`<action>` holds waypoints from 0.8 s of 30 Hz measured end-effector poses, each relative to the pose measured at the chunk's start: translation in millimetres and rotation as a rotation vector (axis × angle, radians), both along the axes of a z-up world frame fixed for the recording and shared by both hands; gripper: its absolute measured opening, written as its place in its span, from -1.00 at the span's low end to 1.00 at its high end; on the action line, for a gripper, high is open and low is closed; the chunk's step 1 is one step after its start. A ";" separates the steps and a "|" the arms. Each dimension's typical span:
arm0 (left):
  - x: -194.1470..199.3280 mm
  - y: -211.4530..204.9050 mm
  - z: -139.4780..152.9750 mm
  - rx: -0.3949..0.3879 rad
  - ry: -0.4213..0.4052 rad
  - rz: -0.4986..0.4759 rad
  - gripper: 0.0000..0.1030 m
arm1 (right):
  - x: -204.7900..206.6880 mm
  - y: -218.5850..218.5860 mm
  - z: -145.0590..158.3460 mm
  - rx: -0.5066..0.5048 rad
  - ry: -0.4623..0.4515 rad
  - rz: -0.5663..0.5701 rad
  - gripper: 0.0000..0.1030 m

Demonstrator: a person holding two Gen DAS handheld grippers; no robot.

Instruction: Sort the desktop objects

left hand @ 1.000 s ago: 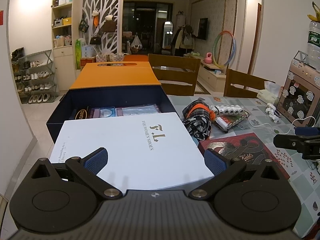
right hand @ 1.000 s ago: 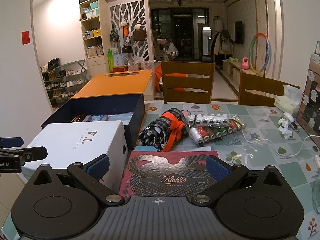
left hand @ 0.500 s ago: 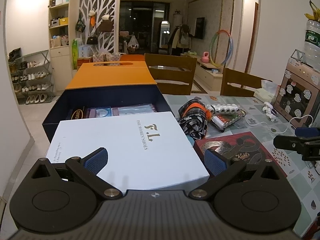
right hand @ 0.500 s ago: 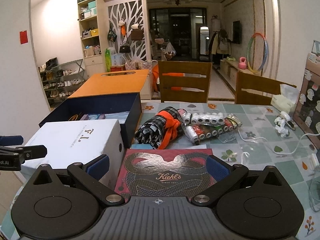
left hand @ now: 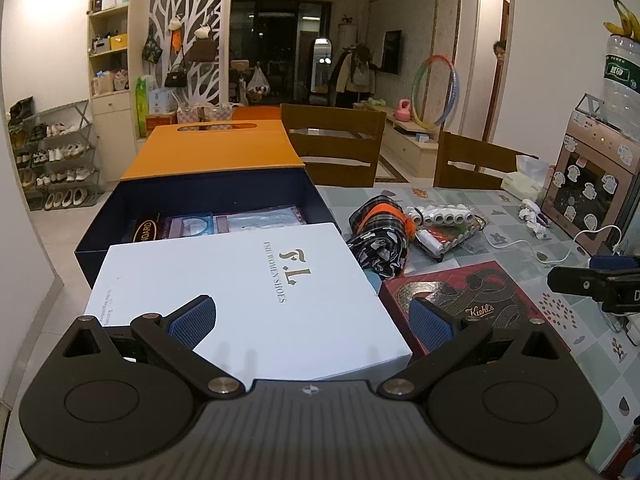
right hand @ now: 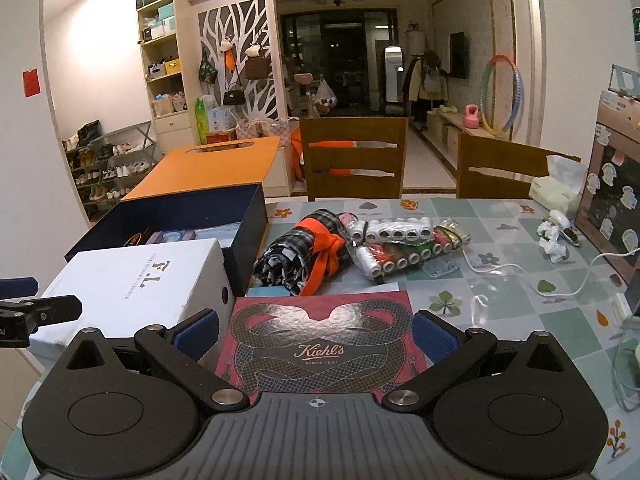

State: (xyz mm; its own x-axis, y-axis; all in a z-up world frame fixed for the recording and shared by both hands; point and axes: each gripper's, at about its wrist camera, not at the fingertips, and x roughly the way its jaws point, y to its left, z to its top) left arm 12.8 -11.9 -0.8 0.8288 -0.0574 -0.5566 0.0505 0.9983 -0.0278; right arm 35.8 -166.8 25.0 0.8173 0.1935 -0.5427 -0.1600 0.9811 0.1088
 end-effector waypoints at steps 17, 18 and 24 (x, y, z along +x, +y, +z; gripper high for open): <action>6.7 5.7 -2.6 -0.009 0.006 0.004 1.00 | 8.4 1.1 -1.2 -0.003 0.005 0.004 0.99; 7.1 5.7 -2.5 -0.009 0.006 0.003 1.00 | 9.2 2.2 -0.9 -0.004 0.006 0.004 0.99; 10.6 4.8 -1.6 -0.008 0.010 -0.001 1.00 | 14.2 9.2 0.4 -0.006 0.008 0.006 0.99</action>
State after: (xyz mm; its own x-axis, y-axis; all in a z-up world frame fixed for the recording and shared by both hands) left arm 23.3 -7.1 -2.4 0.8231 -0.0626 -0.5645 0.0513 0.9980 -0.0358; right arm 50.0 -157.7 25.3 0.8120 0.1948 -0.5502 -0.1647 0.9808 0.1042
